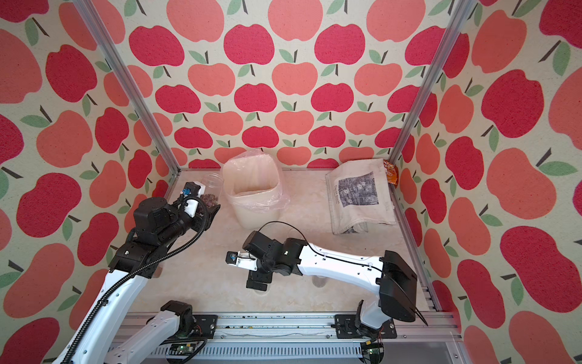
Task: Empty the moldy dried flower tea in the jars
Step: Place the lid at the center of the board, then pour the moldy dried flower tea into the trash bin.
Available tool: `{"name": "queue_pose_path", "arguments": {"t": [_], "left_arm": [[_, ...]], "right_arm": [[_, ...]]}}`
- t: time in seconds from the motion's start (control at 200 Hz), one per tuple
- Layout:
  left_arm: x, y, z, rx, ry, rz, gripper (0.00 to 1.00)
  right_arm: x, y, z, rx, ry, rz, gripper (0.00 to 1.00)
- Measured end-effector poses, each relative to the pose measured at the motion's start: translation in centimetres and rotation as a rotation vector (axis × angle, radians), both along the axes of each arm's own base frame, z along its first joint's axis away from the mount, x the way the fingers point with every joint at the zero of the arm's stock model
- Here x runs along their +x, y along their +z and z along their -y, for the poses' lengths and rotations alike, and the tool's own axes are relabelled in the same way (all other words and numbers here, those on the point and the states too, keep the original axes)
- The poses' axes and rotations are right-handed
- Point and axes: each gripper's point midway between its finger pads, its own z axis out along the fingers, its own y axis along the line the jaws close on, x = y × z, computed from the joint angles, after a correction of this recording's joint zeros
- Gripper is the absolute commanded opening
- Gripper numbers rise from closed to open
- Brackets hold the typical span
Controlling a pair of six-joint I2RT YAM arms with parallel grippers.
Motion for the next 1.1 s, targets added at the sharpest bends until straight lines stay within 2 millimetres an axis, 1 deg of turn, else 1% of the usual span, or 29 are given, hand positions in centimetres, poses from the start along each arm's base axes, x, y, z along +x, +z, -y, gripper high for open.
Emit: {"name": "queue_pose_path", "arguments": {"t": [0.125, 0.19, 0.29, 0.385, 0.5, 0.645, 0.765, 0.931, 1.101], "left_arm": [[1.4, 1.3, -0.2, 0.066, 0.008, -0.017, 0.00], [2.1, 1.7, -0.2, 0.110, 0.008, -0.034, 0.00], [3.5, 1.8, 0.0, 0.190, 0.000, -0.074, 0.00], [5.1, 1.7, 0.4, 0.280, -0.006, -0.109, 0.00], [6.8, 0.6, 1.1, 0.428, -0.018, -0.150, 0.00], [8.9, -1.0, 1.8, 0.616, -0.033, -0.200, 0.00], [10.5, -1.8, 1.5, 0.748, -0.023, -0.219, 0.00], [11.8, -1.5, 1.0, 0.889, -0.004, -0.206, 0.00], [12.6, -1.3, 0.8, 1.019, 0.004, -0.188, 0.00]], "right_arm": [[1.1, 3.5, 0.8, 0.129, -0.049, 0.028, 0.99], [1.7, 5.1, 1.4, 0.193, -0.079, 0.038, 0.99], [3.4, 7.5, 2.5, 0.289, -0.145, 0.042, 0.99], [4.8, 9.3, 3.6, 0.362, -0.212, 0.041, 0.99], [5.8, 10.9, 4.3, 0.431, -0.271, 0.027, 0.99], [6.7, 11.2, 5.0, 0.458, -0.328, -0.001, 0.99], [7.0, 10.8, 5.3, 0.454, -0.355, -0.020, 0.99], [7.0, 10.0, 5.4, 0.443, -0.368, -0.037, 0.99], [6.9, 9.1, 5.7, 0.425, -0.372, -0.043, 0.99]]}}
